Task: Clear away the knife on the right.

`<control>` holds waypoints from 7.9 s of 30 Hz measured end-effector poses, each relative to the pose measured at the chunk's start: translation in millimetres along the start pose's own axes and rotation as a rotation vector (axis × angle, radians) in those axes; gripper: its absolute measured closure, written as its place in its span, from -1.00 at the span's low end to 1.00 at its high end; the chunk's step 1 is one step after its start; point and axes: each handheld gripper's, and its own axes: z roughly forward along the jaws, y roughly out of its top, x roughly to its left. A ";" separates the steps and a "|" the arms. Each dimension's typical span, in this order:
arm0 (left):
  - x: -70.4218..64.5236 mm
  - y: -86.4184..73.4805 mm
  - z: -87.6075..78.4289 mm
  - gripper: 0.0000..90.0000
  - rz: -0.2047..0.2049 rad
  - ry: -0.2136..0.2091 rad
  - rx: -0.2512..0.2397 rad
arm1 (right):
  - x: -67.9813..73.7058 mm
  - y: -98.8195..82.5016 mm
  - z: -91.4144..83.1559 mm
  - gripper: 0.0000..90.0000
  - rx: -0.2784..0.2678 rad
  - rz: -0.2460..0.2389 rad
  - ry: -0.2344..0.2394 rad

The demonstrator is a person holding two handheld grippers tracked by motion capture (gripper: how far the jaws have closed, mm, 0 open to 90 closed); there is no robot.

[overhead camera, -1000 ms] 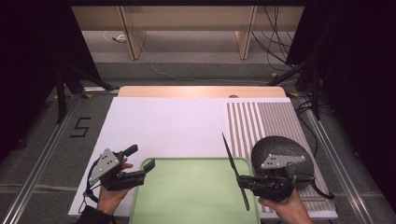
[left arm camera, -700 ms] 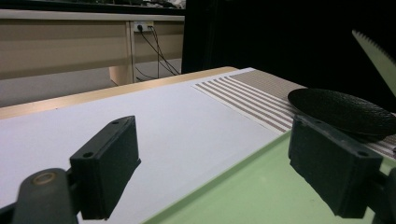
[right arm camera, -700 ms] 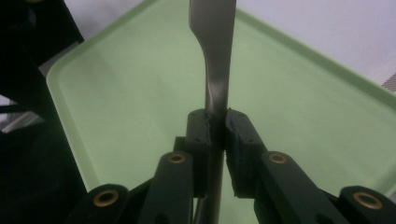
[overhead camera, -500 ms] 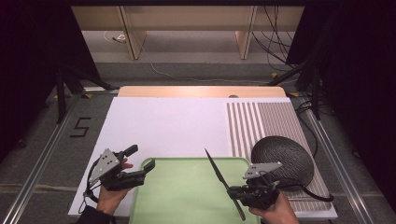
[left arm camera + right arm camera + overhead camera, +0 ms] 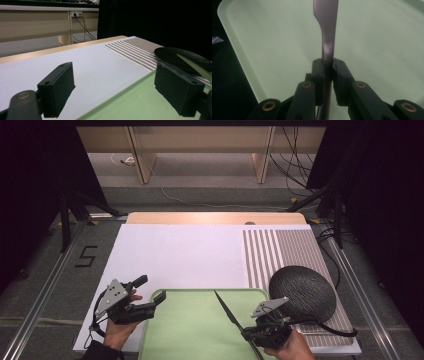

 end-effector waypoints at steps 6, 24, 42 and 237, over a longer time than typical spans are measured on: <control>0.3 -0.1 0.1 -0.65 0.000 0.000 0.002 | 0.7 -0.7 4.6 0.79 0.046 -0.010 -0.009; -0.3 -0.2 0.4 -0.65 0.003 0.000 0.004 | 0.3 -2.1 22.1 0.79 0.195 -0.011 -0.033; -0.2 -0.2 0.4 -0.65 -0.003 -0.003 0.003 | 0.1 -3.5 30.7 0.77 0.253 -0.010 -0.054; 2.8 0.5 0.5 -0.65 -0.020 0.007 -0.002 | -84.8 -76.0 -81.8 -0.63 -0.413 0.309 -0.118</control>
